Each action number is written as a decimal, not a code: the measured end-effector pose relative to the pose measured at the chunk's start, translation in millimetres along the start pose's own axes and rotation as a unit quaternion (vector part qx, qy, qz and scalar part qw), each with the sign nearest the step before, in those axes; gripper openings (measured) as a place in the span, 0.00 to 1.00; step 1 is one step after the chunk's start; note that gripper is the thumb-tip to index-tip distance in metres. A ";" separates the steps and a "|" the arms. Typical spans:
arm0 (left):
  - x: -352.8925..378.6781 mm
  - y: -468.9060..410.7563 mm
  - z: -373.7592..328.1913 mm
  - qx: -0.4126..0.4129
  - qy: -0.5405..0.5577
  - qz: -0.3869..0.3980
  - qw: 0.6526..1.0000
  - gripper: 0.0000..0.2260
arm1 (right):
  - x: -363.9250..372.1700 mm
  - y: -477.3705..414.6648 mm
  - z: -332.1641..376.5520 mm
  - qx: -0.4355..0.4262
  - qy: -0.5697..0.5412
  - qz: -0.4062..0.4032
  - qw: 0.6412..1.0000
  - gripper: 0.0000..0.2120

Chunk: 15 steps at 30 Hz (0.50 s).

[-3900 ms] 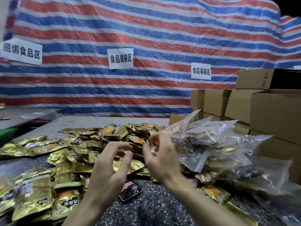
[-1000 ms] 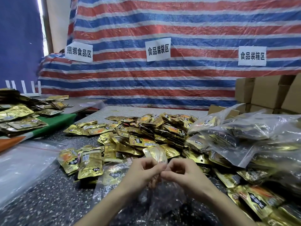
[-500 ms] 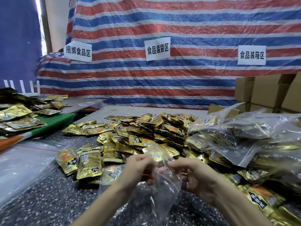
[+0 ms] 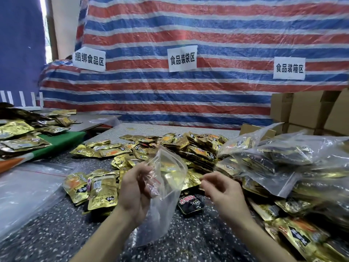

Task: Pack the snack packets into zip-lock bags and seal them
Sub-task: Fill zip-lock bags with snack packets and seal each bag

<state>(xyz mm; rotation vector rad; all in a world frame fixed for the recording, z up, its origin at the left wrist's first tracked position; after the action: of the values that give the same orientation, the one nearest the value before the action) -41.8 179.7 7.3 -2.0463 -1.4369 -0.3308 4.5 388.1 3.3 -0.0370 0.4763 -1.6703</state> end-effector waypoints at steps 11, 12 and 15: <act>10.4 2.8 5.6 -0.020 -0.022 0.044 0.999 0.14 | 45.7 -69.0 -18.6 0.088 0.322 0.161 0.929 0.33; 9.3 3.3 5.7 -0.018 -0.034 0.030 0.999 0.16 | 46.6 -71.8 -14.0 0.089 0.328 0.160 0.927 0.30; 9.6 5.0 3.8 0.000 -0.039 0.020 0.999 0.10 | 48.8 -73.2 -5.4 0.044 0.446 0.175 0.877 0.23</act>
<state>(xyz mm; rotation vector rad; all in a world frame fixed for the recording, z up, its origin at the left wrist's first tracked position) -34.2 188.2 7.6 -2.1052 -1.4390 -0.2365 -74.0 348.8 10.4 0.8754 1.0246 -1.2661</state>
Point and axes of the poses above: each hand's wrist, its own y-axis away from the middle knuckle, its own x-axis out of the palm, z = x × y, the point moved 3 cm from there along -y, towards the middle knuckle, and after that the axes turned 7 degrees about z, right-handed, at the moved point
